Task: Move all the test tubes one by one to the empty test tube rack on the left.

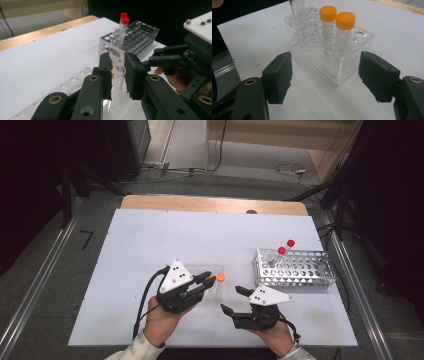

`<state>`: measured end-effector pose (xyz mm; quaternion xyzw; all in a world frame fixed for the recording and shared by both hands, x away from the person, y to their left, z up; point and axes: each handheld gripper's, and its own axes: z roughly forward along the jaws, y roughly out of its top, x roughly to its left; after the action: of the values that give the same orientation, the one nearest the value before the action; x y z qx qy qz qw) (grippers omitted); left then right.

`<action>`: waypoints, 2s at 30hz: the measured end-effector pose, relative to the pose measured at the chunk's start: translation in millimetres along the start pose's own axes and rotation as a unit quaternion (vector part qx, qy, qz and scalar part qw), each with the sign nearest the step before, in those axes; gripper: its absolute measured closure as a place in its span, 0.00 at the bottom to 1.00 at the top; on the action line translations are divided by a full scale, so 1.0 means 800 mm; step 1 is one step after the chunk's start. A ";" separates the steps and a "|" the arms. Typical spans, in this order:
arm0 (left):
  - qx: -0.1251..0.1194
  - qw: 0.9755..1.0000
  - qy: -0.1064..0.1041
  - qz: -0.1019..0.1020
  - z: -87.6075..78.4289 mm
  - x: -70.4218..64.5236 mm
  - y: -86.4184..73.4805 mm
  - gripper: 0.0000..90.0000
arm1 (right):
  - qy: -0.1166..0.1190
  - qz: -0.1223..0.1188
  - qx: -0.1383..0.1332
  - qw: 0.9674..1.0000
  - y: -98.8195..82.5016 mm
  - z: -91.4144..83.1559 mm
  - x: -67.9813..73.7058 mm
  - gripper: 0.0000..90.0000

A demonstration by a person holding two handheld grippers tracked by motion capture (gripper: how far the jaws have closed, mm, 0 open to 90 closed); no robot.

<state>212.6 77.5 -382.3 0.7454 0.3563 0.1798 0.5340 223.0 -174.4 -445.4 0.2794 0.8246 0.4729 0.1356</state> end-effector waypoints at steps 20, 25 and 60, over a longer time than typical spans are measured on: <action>-0.007 0.999 0.051 -0.001 0.008 0.028 0.001 0.86 | -0.012 0.010 0.000 1.000 -0.001 0.000 -0.008 0.29; -0.002 0.998 0.056 0.001 0.016 0.030 -0.004 0.85 | -0.013 0.010 0.000 1.000 -0.001 0.000 -0.009 0.28; 0.029 0.997 0.069 0.024 0.039 0.019 -0.034 0.82 | -0.014 0.008 -0.002 1.000 -0.001 0.000 -0.009 0.28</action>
<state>234.1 72.5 -420.4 0.7548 0.3794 0.2328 0.4818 228.7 -179.4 -446.3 0.2928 0.8191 0.4718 0.1439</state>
